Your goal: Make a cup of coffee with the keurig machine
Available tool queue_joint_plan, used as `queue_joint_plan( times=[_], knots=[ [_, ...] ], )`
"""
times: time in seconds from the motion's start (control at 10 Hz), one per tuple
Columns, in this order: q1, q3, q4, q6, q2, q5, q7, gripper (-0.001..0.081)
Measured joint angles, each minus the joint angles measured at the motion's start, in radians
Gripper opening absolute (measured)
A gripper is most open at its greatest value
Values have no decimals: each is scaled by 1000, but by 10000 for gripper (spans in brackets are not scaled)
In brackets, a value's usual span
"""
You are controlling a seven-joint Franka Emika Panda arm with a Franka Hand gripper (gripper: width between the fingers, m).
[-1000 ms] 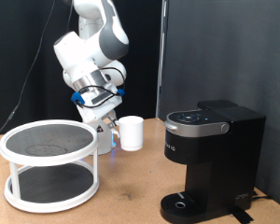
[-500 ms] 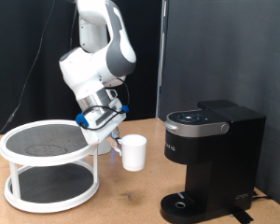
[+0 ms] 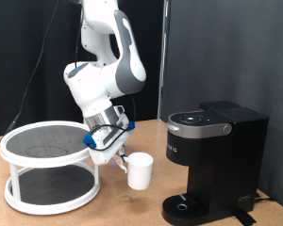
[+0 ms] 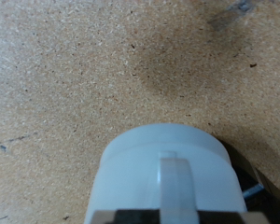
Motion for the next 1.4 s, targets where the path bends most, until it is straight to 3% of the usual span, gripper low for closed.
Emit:
queue_joint_plan(
  times=[0.4,0.9,1.4],
  knots=[
    [11,50,32,76,90,114,-102,1],
    [26,147,44,130,130,400,-327,1],
    [31,195,59,174,156,489,-354,1]
  ],
)
